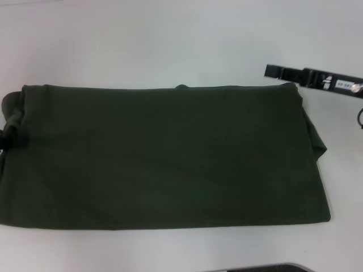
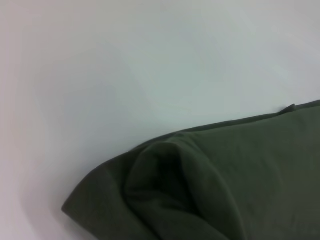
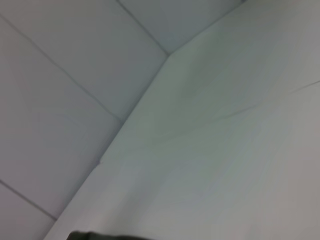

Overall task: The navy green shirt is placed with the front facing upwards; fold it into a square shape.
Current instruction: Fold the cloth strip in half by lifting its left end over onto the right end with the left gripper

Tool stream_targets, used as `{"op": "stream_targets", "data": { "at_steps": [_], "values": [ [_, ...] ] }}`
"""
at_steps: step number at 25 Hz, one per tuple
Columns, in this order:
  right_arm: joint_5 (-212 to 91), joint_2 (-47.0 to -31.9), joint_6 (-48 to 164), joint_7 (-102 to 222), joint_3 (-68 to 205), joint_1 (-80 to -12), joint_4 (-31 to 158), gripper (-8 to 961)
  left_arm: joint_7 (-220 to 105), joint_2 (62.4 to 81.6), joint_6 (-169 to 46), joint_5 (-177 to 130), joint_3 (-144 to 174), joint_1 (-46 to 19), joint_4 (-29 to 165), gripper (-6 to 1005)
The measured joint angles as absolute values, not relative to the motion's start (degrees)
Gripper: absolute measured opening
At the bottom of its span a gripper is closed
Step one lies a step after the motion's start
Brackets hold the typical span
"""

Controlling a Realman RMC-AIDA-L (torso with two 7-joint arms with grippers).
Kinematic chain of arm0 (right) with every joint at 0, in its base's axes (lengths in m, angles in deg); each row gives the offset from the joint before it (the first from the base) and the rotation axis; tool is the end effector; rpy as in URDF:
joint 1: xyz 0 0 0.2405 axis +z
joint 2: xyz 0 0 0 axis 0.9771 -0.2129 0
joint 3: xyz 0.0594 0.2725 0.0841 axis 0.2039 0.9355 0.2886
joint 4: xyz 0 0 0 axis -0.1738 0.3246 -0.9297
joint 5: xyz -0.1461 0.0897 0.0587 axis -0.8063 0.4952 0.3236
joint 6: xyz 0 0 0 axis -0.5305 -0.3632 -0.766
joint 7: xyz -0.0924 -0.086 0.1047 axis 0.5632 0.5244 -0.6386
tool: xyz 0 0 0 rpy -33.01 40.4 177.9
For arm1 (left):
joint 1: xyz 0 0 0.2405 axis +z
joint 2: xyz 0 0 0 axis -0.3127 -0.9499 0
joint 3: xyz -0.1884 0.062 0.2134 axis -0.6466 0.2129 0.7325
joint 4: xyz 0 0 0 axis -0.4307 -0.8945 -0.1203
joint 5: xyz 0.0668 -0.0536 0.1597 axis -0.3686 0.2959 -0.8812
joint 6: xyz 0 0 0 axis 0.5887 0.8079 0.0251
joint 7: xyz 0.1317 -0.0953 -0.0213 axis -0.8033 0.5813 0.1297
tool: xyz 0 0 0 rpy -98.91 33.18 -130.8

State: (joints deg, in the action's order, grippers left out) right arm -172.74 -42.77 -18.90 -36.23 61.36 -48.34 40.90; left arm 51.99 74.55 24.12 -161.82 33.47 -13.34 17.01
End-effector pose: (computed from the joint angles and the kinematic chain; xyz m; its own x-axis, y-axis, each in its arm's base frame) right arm 0.3227 0.3276 -0.0137 0.2988 -0.6981 -0.6507 -0.8989 -0.4349 0.0538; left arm -0.3401 0.3205 0.0192 0.5576 0.7992 0.2243 0.8251 -0.5041 -0.2551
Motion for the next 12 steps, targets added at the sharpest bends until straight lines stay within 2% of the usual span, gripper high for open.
{"op": "stream_targets", "data": {
  "at_steps": [8, 12],
  "values": [
    [-172.63, -44.08, -20.98, -32.52, 58.04, -48.11, 40.94, 120, 53.43, 74.35, 26.07, -160.90, 32.91, -13.78, 15.12, 107],
    [-172.61, -44.80, -21.48, -31.12, 55.46, -47.79, 40.99, 86, 54.23, 74.34, 27.15, -159.90, 32.84, -13.59, 13.71, 107]
  ]
}}
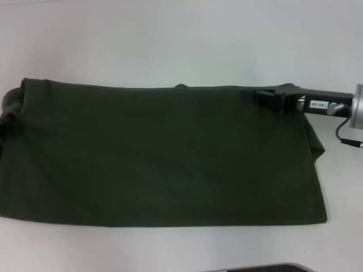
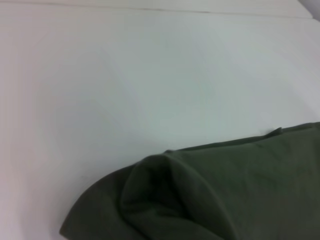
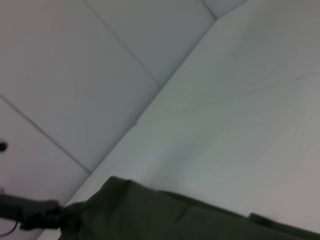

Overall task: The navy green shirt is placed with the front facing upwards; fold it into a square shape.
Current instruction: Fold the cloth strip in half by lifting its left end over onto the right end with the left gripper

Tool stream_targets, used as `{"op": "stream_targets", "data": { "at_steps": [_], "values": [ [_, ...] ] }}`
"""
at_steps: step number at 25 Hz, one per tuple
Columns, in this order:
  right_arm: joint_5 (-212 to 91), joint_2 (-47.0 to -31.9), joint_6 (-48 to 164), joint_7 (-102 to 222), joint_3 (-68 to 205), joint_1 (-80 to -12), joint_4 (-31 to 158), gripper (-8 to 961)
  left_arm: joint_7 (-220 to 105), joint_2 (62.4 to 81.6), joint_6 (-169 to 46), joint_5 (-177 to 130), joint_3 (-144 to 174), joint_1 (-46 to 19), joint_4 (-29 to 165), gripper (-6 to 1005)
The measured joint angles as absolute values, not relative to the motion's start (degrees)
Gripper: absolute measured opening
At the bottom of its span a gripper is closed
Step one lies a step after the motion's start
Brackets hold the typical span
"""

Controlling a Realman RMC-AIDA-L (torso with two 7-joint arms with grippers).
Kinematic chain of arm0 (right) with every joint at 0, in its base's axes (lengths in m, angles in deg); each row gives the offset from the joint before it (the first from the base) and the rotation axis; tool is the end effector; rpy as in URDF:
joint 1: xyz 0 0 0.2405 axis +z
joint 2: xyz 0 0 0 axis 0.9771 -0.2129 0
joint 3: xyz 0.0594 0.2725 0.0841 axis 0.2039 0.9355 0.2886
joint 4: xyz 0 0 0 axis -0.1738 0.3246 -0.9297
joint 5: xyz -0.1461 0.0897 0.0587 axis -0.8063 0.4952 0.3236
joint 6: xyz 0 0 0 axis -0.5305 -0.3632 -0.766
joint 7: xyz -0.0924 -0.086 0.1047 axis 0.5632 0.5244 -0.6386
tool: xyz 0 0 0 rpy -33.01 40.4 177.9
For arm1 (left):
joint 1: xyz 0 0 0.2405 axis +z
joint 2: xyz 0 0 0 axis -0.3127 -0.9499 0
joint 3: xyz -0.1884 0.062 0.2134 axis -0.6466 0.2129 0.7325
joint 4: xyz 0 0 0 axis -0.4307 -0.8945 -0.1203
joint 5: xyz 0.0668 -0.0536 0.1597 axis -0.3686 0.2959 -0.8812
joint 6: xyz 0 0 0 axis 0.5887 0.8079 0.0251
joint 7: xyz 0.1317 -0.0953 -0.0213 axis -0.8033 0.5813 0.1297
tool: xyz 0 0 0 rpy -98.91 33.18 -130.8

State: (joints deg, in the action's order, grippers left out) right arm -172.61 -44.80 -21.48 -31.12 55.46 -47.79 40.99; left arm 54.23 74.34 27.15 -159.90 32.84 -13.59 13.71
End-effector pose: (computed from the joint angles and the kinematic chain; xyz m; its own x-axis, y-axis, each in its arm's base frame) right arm 0.3022 0.3150 -0.0406 0.4240 -0.6952 -0.5804 -0.8238 -0.5624 0.0719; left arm -0.3299 0.3242 0.0312 0.5531 0.7912 0.2611 0.8308 -0.5004 -0.2435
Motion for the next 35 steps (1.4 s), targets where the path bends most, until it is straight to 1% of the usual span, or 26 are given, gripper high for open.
{"op": "stream_targets", "data": {
  "at_steps": [9, 25, 31, 35],
  "values": [
    [-172.59, -46.16, -21.19, -30.75, 50.62, -45.93, 40.86, 78, 54.36, 74.01, 29.91, -159.42, 31.16, -13.62, 12.26, 106],
    [-171.88, -46.14, -21.15, -30.81, 50.85, -46.52, 40.65, 78, 54.43, 74.23, 25.38, -159.65, 29.77, -12.44, 12.21, 118],
    [-171.88, -46.05, -20.88, -31.07, 50.97, -46.50, 40.62, 78, 54.67, 74.06, 24.35, -159.40, 28.18, -12.11, 12.21, 273],
    [-171.68, -46.01, -20.62, -31.23, 51.12, -46.51, 40.56, 79, 54.69, 73.94, 24.82, -160.22, 28.43, -12.03, 12.21, 407]
  ]
}}
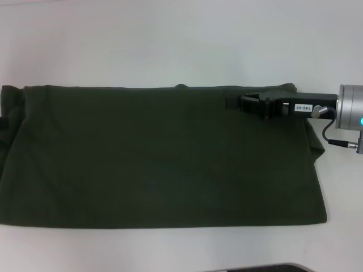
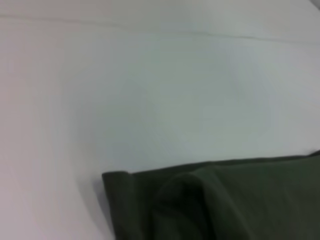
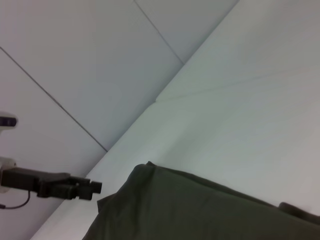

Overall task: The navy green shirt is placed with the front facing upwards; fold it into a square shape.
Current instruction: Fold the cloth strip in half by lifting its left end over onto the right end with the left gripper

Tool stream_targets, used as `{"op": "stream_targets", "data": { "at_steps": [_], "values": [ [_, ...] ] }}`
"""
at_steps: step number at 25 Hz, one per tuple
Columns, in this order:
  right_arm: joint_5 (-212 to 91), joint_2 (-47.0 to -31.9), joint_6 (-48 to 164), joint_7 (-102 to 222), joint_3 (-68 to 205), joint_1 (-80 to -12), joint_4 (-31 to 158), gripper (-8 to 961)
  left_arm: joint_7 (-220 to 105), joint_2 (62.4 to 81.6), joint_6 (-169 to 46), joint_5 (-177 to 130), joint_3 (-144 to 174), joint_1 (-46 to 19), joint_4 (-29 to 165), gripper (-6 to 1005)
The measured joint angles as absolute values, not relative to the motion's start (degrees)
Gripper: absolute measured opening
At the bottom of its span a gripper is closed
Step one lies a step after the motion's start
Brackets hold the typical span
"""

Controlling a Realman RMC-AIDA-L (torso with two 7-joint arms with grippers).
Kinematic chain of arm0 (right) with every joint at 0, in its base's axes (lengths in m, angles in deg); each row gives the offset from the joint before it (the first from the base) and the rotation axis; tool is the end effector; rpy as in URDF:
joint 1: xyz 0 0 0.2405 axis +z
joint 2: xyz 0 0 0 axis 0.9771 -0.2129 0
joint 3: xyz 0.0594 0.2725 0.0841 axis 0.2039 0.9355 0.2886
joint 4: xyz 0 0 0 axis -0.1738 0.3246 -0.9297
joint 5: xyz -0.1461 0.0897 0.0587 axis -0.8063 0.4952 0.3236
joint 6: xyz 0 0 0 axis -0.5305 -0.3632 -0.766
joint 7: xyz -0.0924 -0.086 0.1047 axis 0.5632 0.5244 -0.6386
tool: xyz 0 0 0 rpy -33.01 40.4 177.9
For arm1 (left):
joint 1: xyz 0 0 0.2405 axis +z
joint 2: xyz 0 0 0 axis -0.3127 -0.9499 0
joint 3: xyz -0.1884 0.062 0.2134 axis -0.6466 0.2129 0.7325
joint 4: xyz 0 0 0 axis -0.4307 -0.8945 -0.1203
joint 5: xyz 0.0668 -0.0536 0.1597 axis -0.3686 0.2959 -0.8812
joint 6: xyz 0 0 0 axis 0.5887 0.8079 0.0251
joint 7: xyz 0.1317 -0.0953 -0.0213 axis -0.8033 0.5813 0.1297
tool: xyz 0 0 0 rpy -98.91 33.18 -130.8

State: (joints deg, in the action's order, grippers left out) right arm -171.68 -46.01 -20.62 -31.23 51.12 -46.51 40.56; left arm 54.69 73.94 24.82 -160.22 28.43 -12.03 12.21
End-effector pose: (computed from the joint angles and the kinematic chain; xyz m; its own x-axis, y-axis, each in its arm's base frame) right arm 0.2890 0.3169 -0.0548 0.4697 -0.6977 -0.5410 -0.7962 -0.5994 0.0818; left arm -0.3485 0.3220 0.0490 0.5006 0.7958 0.3408 0.8596 -0.4105 -0.3042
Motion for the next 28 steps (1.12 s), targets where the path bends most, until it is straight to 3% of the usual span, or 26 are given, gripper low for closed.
{"op": "stream_targets", "data": {
  "at_steps": [10, 15, 28],
  "values": [
    [-171.12, -45.77, -20.13, -31.34, 51.13, -46.68, 40.85, 79, 54.72, 73.90, 23.83, -161.73, 28.78, -11.84, 12.94, 766],
    [-171.09, -45.77, -20.17, -31.46, 51.13, -46.73, 40.89, 80, 54.99, 73.96, 23.68, -163.09, 28.89, -11.84, 13.58, 895],
    [-171.10, -45.69, -20.30, -31.52, 51.13, -47.27, 40.90, 78, 55.43, 74.17, 20.27, -164.44, 29.40, -11.82, 16.37, 894]
  ]
}}
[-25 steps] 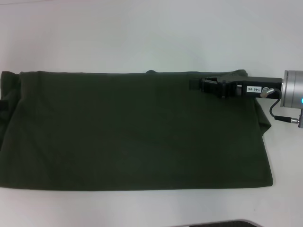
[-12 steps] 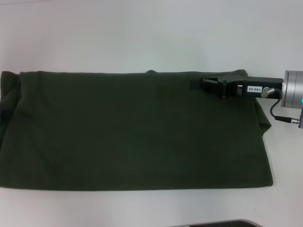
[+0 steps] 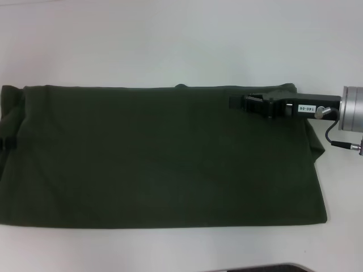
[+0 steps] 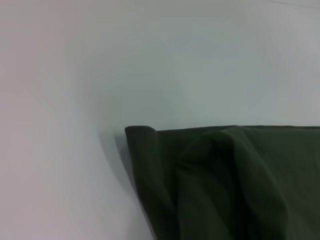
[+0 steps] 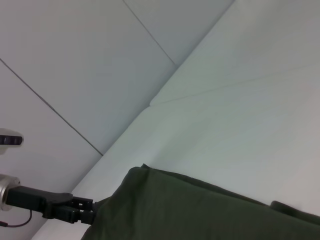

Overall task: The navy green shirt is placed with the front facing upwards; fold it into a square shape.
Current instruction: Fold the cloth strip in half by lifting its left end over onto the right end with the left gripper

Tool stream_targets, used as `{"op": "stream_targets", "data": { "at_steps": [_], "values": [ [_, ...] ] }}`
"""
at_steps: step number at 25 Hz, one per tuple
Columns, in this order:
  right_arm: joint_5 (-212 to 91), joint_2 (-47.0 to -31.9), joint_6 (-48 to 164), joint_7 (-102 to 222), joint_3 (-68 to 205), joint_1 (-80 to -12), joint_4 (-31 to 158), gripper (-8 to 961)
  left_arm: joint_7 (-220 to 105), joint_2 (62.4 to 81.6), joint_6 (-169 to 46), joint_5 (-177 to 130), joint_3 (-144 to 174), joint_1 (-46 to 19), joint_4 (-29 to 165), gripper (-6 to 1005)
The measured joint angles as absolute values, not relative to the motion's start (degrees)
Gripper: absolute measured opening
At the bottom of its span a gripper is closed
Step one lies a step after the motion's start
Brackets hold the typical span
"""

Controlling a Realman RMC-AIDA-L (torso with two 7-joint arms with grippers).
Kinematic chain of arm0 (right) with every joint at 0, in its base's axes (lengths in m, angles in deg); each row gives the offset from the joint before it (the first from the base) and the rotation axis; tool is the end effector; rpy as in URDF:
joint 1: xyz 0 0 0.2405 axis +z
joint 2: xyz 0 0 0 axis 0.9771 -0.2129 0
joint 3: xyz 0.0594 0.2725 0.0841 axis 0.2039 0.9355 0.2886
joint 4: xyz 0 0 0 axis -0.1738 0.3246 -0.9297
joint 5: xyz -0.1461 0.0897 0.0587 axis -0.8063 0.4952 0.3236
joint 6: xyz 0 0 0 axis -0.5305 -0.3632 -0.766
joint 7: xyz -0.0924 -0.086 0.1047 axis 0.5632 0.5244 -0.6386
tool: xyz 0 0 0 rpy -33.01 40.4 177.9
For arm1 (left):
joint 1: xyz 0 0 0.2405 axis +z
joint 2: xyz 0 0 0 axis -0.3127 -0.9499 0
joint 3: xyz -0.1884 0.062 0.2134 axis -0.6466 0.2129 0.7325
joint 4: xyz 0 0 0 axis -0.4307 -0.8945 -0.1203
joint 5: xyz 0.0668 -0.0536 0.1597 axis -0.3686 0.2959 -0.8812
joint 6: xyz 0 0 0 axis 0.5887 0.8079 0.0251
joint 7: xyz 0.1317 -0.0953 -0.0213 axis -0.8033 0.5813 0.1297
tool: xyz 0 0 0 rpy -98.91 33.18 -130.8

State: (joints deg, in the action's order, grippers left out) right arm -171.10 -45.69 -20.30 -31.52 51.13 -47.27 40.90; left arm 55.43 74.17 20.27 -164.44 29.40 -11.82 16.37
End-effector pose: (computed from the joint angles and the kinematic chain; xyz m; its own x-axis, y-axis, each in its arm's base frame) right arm 0.2943 0.3148 -0.0526 0.4507 -0.7044 -0.5484 -0.8099 -0.5810 0.0807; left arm -0.3657 0.3162 0.0336 0.4528 0.8437 0.2883 0.8752 -0.3588 -0.3246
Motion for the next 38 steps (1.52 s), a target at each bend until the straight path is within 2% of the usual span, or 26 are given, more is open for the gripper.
{"op": "stream_targets", "data": {
  "at_steps": [38],
  "values": [
    [-171.02, -45.60, -20.60, -31.28, 52.36, -47.47, 40.72, 77, 55.46, 74.42, 21.00, -164.09, 33.47, -13.67, 19.27, 891]
  ]
}}
